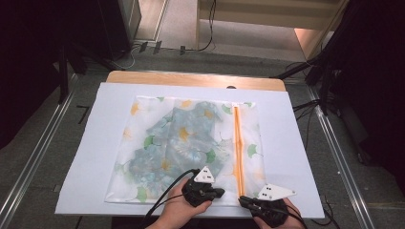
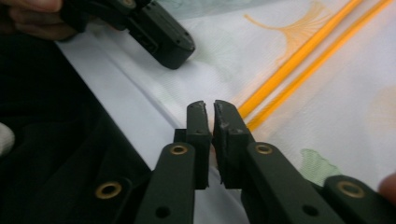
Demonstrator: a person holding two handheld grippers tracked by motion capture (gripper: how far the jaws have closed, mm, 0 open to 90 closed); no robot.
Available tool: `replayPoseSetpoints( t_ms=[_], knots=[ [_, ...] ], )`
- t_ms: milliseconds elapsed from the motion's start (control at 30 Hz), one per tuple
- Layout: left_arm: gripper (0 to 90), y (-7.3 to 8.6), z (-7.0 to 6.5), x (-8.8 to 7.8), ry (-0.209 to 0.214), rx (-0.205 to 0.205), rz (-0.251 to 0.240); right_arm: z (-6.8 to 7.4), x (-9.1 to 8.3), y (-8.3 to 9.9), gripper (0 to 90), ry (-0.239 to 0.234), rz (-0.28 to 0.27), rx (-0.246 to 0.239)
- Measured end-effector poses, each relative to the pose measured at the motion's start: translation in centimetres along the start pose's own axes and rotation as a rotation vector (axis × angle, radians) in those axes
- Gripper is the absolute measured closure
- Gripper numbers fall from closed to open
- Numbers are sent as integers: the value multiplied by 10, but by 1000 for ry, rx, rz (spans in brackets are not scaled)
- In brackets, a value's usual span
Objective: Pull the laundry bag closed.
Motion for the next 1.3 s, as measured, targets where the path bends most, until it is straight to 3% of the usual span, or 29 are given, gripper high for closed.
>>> replayPoseSetpoints(
  t_ms=[100, 167, 267, 333, 367, 433, 567, 667, 733, 833, 867, 967, 1033, 1133, 1233, 1300],
  knots=[
    [900, 0, 0, 0, -2, 1, -1, 4, 1, 1, 785, -80, 7, 9],
    [900, 0, 0, 0, -3, 3, 0, 6, 0, 1, 720, -97, 4, -4],
    [900, 0, 0, 0, -2, 3, 1, 7, -1, 1, 604, -70, -9, -37],
    [900, 0, 0, 0, -1, 1, 0, 4, -2, 3, 548, -7, 0, -67],
    [900, 0, 0, 0, -1, 2, 1, 1, 0, 6, 552, 25, 14, -87],
    [900, 0, 0, 0, 1, -2, -2, -2, -1, 10, 604, 34, 9, -101],
    [900, 0, 1, -1, 3, -3, 3, -8, -3, 12, 726, 42, 14, -83],
    [900, 0, 1, 0, 2, 0, 2, -12, -7, 11, 829, 17, 14, -69],
    [900, 0, 1, -1, 4, 0, 3, -16, -10, 10, 864, 8, 4, -27],
    [900, 0, 1, -1, 5, -2, 4, -20, -11, 8, 867, 28, -4, 4],
    [900, 0, 1, -1, 5, -5, 2, -21, -12, 7, 786, 15, -26, 9],
    [900, 0, 1, -1, 5, -5, 3, -18, -13, 6, 748, -2, -35, -5],
    [900, 0, 1, -1, 5, -1, 4, -10, -12, 6, 818, -9, -33, -39],
    [900, 0, 0, 0, 5, -2, -2, -4, -8, 5, 897, 20, -21, -69],
    [900, 0, 1, -1, 5, 1, 6, 0, -10, -3, 900, 9, -80, -68],
    [900, 0, 1, -1, 5, -4, 1, 1, -7, -3, 900, 18, -65, -65]
  ],
)
Point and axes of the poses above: each handheld gripper's, and its own axes: x roughly forward along the jaws, y roughly out of its underside, z roughly to its left, the point moved 6 cm from there along x, roughly forward along the jaws, and after that the axes turned 12 degrees about y, right-handed, at the moved point
